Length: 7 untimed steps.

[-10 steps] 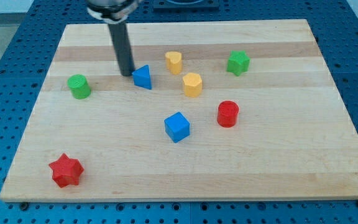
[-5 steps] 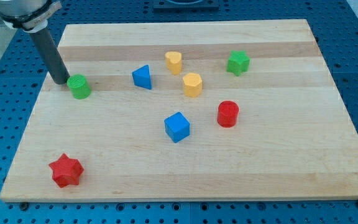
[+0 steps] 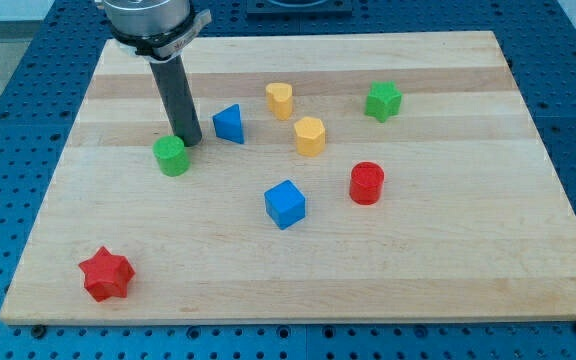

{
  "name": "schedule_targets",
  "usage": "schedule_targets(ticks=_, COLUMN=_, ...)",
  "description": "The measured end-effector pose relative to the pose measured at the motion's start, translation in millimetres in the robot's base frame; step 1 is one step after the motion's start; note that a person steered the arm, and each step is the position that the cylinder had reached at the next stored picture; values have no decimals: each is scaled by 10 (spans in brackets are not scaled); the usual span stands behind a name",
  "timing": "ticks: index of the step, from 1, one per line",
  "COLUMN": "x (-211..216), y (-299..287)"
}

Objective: Move green circle slightly right

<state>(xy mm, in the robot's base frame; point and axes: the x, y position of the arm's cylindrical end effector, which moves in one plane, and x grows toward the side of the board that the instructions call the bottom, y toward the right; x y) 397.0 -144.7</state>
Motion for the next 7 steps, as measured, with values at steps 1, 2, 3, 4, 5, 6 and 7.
schedule_targets(ticks=1, x=-51, y=-262)
schedule_targets(ticks=2, x=-54, y=-610)
schedule_targets(ticks=3, x=-54, y=-804)
schedule_targets(ticks=4, x=264, y=-1073)
schedule_targets(ticks=5, x=323, y=-1083)
schedule_targets(ticks=6, x=323, y=-961)
schedule_targets(ticks=7, x=323, y=-592)
